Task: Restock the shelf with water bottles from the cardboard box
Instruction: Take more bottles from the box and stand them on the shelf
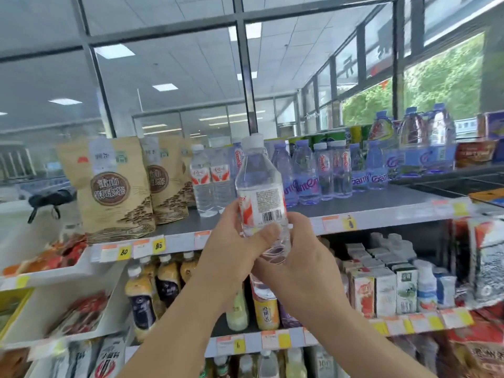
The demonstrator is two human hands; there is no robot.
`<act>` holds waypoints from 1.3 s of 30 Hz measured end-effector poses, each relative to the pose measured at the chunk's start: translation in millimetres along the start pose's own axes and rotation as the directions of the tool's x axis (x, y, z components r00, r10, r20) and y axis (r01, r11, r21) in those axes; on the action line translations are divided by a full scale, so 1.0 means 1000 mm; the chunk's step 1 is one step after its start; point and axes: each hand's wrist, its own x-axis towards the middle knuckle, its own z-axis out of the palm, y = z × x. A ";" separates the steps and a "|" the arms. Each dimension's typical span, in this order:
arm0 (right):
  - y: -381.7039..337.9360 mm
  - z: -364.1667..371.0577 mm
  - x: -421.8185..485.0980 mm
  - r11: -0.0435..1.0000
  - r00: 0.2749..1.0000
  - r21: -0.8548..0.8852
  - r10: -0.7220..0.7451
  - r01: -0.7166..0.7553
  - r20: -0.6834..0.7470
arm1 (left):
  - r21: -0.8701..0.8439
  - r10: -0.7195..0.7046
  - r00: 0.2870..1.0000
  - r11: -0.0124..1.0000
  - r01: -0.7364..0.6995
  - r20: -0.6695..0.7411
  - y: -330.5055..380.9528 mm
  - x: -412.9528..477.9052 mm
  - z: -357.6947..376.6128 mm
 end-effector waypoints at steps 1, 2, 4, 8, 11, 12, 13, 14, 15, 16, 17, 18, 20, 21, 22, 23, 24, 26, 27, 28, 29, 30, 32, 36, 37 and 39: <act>0.002 0.005 0.003 1.000 1.000 -0.004 -0.002 0.002 -0.004 | 0.013 -0.009 1.000 1.000 0.009 -0.011 0.000 0.003 -0.004; 0.003 0.010 0.006 1.000 1.000 0.005 -0.005 0.005 0.003 | 0.020 -0.017 1.000 1.000 0.018 -0.013 0.000 0.005 -0.009; 0.004 0.016 0.014 0.997 0.999 0.071 -0.008 0.005 0.038 | -0.025 -0.056 0.998 0.998 0.056 0.026 0.003 0.009 -0.024; 0.005 0.016 0.043 0.900 0.955 0.420 -0.012 -0.118 0.295 | -0.206 -0.224 0.974 0.952 0.227 0.038 0.004 0.026 -0.064; 0.006 0.028 0.064 0.728 0.901 0.638 -0.066 -0.250 0.429 | -0.279 -0.275 0.934 0.901 0.333 0.226 0.002 0.043 -0.090; 0.005 0.035 0.070 0.675 0.882 0.680 -0.092 -0.285 0.462 | -0.298 -0.264 0.917 0.887 0.352 0.298 0.000 0.049 -0.098; 0.003 0.043 0.078 0.628 0.862 0.716 -0.137 -0.306 0.489 | -0.301 -0.248 0.901 0.882 0.362 0.356 -0.003 0.056 -0.106; 0.001 0.051 0.085 0.583 0.844 0.745 -0.179 -0.323 0.506 | -0.295 -0.232 0.885 0.883 0.366 0.404 -0.005 0.062 -0.114; -0.001 0.058 0.093 0.544 0.832 0.764 -0.200 -0.346 0.518 | -0.288 -0.220 0.870 0.884 0.369 0.441 -0.007 0.069 -0.121; -0.005 0.064 0.099 0.519 0.827 0.773 -0.202 -0.365 0.525 | -0.280 -0.210 0.860 0.887 0.368 0.465 -0.008 0.077 -0.127; -0.007 0.071 0.105 0.504 0.830 0.779 -0.194 -0.373 0.522 | -0.272 -0.200 0.855 0.892 0.362 0.479 -0.008 0.084 -0.132; -0.008 0.077 0.111 0.490 0.836 0.787 -0.188 -0.375 0.516 | -0.276 -0.188 0.858 0.895 0.350 0.478 -0.008 0.091 -0.138; -0.010 0.090 0.122 0.472 0.850 0.799 -0.172 -0.372 0.498 | -0.329 -0.163 0.885 0.886 0.326 0.436 -0.011 0.104 -0.148; -0.011 0.096 0.127 0.475 0.862 0.801 -0.154 -0.365 0.484 | -0.359 -0.158 0.900 0.878 0.316 0.406 -0.013 0.111 -0.152; -0.012 0.101 0.132 0.489 0.874 0.797 -0.131 -0.354 0.469 | -0.381 -0.152 0.911 0.873 0.306 0.383 -0.015 0.116 -0.155; -0.012 0.106 0.137 0.511 0.884 0.789 -0.111 -0.341 0.454 | -0.396 -0.146 0.918 0.869 0.298 0.370 -0.016 0.120 -0.157; -0.012 0.110 0.142 0.536 0.894 0.779 -0.093 -0.326 0.439 | -0.402 -0.140 0.923 0.869 0.288 0.358 -0.018 0.124 -0.159; -0.010 0.117 0.150 0.590 0.915 0.757 -0.073 -0.281 0.397 | -0.390 -0.134 0.937 0.883 0.261 0.323 -0.025 0.134 -0.163; -0.009 0.121 0.153 0.632 0.931 0.738 -0.068 -0.238 0.358 | -0.375 -0.129 0.946 0.896 0.240 0.298 -0.027 0.138 -0.164; -0.008 0.125 0.155 0.685 0.951 0.705 -0.060 -0.182 0.304 | -0.346 -0.121 0.957 0.914 0.211 0.266 -0.029 0.143 -0.165; -0.007 0.130 0.158 0.743 0.970 0.657 -0.044 -0.128 0.240 | -0.299 -0.109 0.967 0.938 0.177 0.232 -0.031 0.147 -0.166; -0.007 0.134 0.160 0.801 0.986 0.592 -0.011 -0.091 0.168 | -0.243 -0.092 0.975 0.960 0.141 0.203 -0.034 0.150 -0.166; -0.006 0.146 0.161 0.899 0.999 0.436 0.031 -0.040 0.028 | -0.173 -0.062 0.984 0.981 0.091 0.165 -0.039 0.154 -0.163; -0.016 0.178 0.157 0.983 0.978 0.130 -0.105 0.129 -0.181 | -0.296 0.032 0.999 0.954 -0.042 -0.036 -0.050 0.162 -0.154; -0.017 0.186 0.156 0.983 0.963 0.058 -0.155 0.172 -0.221 | -0.340 0.044 0.995 0.938 -0.071 -0.086 -0.053 0.165 -0.153; -0.016 0.198 0.155 0.965 0.931 -0.044 -0.259 0.257 -0.255 | -0.364 0.074 0.989 0.924 -0.117 -0.131 -0.057 0.174 -0.154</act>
